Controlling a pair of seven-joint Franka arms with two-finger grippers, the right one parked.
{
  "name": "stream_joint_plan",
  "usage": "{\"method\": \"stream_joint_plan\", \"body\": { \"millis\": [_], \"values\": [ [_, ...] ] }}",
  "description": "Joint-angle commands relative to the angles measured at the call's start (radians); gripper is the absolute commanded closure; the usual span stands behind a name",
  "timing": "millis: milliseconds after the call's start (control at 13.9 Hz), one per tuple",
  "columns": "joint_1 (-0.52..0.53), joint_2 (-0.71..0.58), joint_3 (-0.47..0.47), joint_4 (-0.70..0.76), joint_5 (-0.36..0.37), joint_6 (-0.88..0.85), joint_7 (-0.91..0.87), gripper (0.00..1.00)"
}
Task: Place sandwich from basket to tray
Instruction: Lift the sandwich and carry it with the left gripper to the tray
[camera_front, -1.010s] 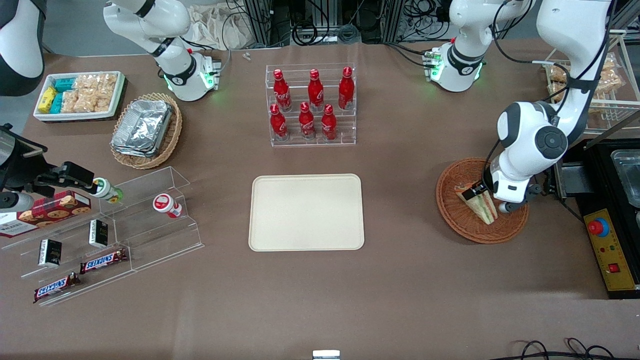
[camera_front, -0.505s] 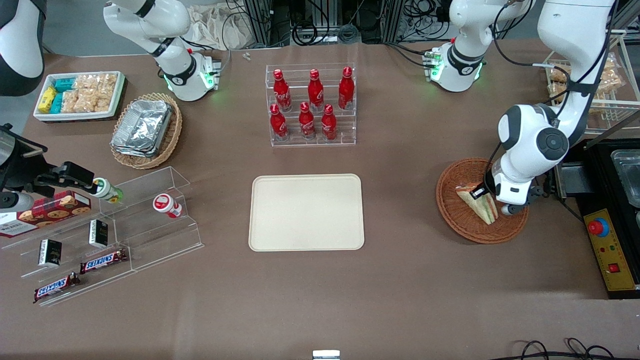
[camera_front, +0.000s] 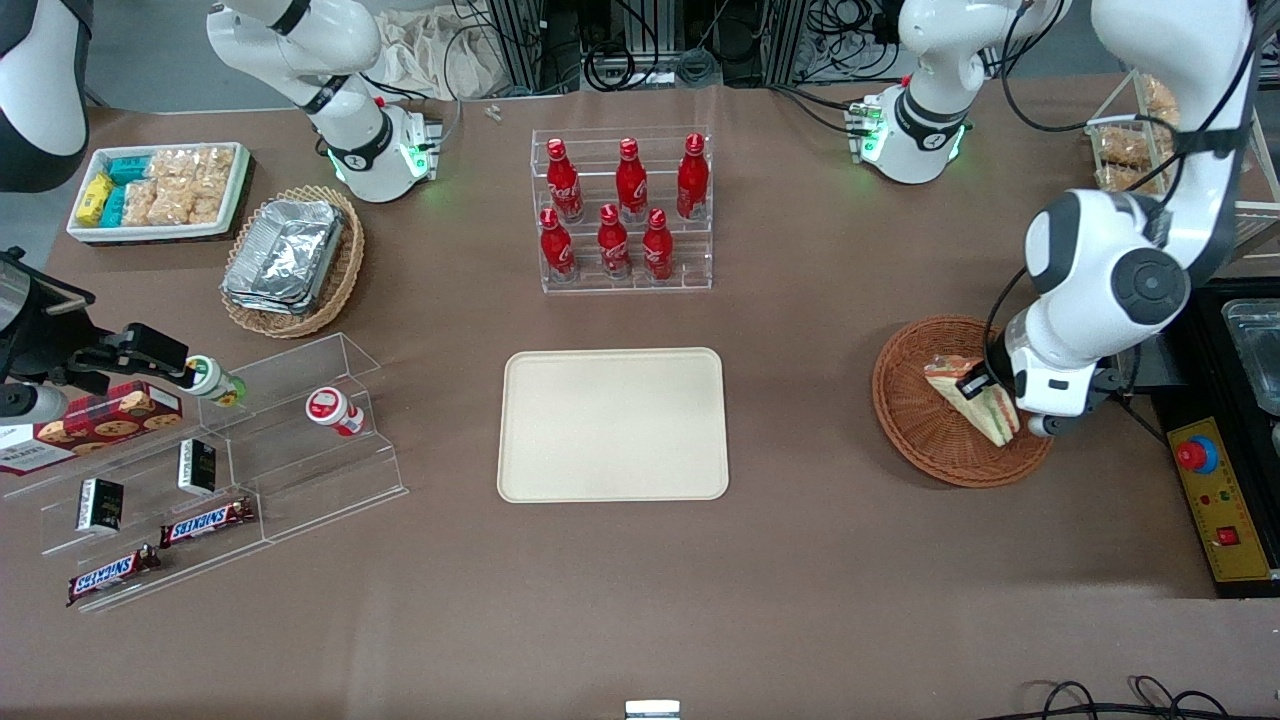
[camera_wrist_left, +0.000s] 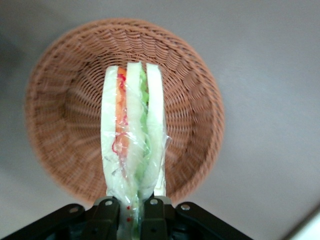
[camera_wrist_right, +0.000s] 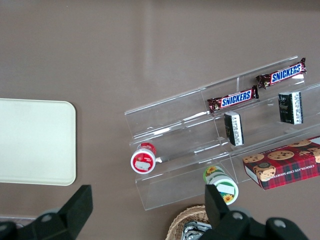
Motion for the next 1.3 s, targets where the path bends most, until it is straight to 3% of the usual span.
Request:
{"method": "stream_joint_plan", "body": {
  "millis": [0, 144, 289, 505, 649, 794, 1010, 1227],
  "values": [
    [-0.003, -0.021, -0.04, 0.221, 0.019, -0.284, 0.033, 1.0],
    [-0.003, -0.001, -0.071, 0.41, 0.01, -0.502, 0.111, 1.0],
    [-0.003, 0.002, -0.137, 0.502, 0.004, -0.571, 0.131, 1.0],
    [-0.004, 0.036, -0.281, 0.524, 0.002, -0.563, 0.118, 1.0],
    [-0.038, 0.132, -0.362, 0.525, 0.016, -0.511, 0.113, 1.0],
    [-0.13, 0.224, -0.363, 0.518, 0.027, -0.409, 0.008, 1.0],
    [-0.268, 0.437, -0.358, 0.516, 0.194, -0.237, -0.126, 1.0],
    [-0.331, 0.616, -0.359, 0.524, 0.343, -0.065, -0.238, 1.0]
  ]
}}
